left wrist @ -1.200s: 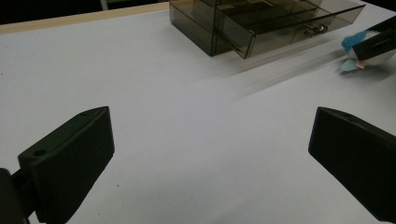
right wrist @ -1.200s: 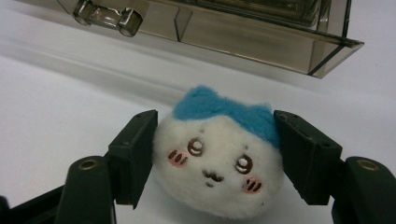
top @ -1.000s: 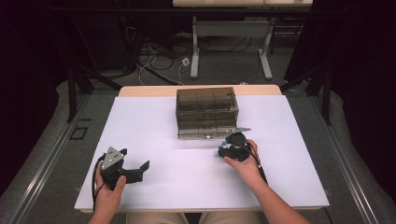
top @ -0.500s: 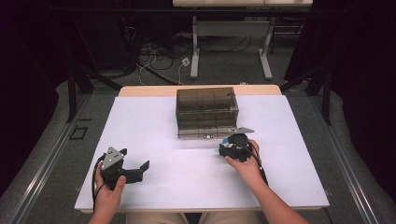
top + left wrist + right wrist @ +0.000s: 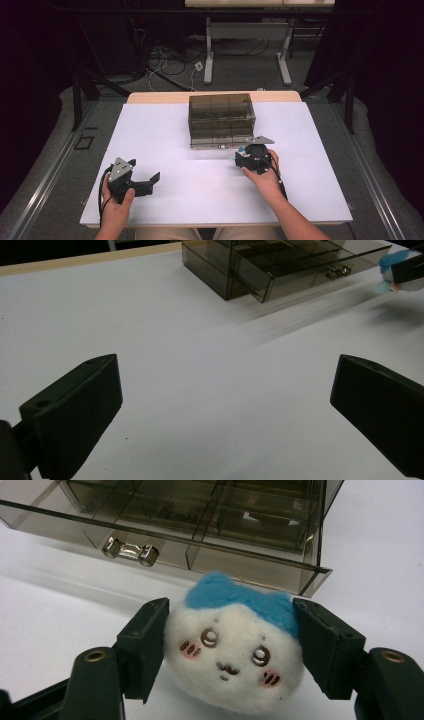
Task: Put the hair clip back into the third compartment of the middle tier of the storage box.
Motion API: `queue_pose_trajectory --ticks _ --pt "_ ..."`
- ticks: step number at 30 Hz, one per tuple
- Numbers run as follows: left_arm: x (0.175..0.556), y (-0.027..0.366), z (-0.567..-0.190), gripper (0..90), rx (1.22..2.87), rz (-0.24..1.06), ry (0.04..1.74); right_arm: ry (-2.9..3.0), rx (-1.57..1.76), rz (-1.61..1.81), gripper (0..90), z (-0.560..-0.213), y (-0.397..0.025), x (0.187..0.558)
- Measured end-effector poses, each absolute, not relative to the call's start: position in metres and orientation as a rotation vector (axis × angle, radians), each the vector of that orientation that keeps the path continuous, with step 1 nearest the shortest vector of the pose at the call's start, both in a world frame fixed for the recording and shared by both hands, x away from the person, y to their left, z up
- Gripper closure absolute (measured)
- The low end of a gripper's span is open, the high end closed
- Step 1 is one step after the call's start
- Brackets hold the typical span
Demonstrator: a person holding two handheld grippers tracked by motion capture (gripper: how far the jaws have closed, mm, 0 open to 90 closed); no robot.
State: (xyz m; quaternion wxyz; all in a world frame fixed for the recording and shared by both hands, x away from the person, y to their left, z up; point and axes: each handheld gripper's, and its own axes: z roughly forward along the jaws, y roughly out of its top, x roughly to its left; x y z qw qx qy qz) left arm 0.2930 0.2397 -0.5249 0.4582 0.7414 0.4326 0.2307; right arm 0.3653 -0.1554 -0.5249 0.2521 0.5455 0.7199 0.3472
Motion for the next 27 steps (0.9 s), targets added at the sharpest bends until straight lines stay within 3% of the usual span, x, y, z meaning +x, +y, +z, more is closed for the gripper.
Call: queue_pose_trajectory --ticks 27 --pt "0.294 0.239 -0.525 0.3 1.835 0.574 1.061 1.905 1.431 1.021 33.1 -0.509 -0.154 0.356"
